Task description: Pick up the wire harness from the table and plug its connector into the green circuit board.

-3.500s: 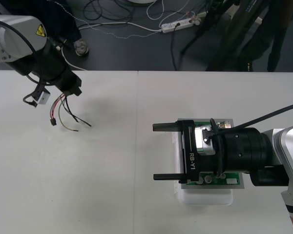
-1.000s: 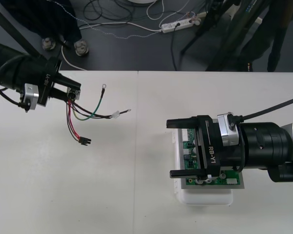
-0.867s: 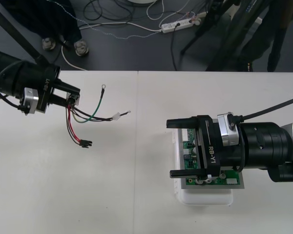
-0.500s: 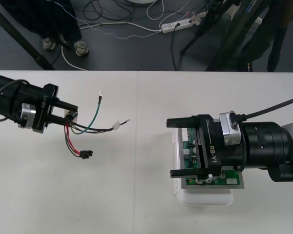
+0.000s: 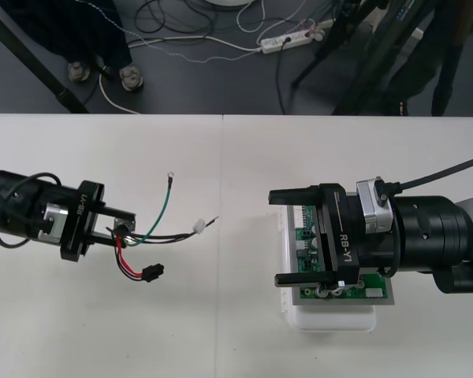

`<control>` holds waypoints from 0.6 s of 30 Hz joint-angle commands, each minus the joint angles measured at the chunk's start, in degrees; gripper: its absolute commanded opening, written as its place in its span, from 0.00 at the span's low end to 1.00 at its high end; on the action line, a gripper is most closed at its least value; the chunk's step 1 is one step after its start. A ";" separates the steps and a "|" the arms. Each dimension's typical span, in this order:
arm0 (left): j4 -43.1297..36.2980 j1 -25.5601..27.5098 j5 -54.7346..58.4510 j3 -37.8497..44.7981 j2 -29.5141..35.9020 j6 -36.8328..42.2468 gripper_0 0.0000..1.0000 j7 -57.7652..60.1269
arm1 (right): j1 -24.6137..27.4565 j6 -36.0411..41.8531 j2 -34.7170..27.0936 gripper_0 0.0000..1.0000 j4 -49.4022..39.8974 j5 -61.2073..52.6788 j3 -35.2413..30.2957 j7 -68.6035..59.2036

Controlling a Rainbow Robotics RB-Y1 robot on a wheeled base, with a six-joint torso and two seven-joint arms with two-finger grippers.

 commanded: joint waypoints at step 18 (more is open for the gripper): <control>-16.53 15.05 -11.53 11.21 -17.11 -2.83 0.00 24.82 | -1.30 -0.36 -1.20 1.00 -2.04 -0.89 -1.48 -2.52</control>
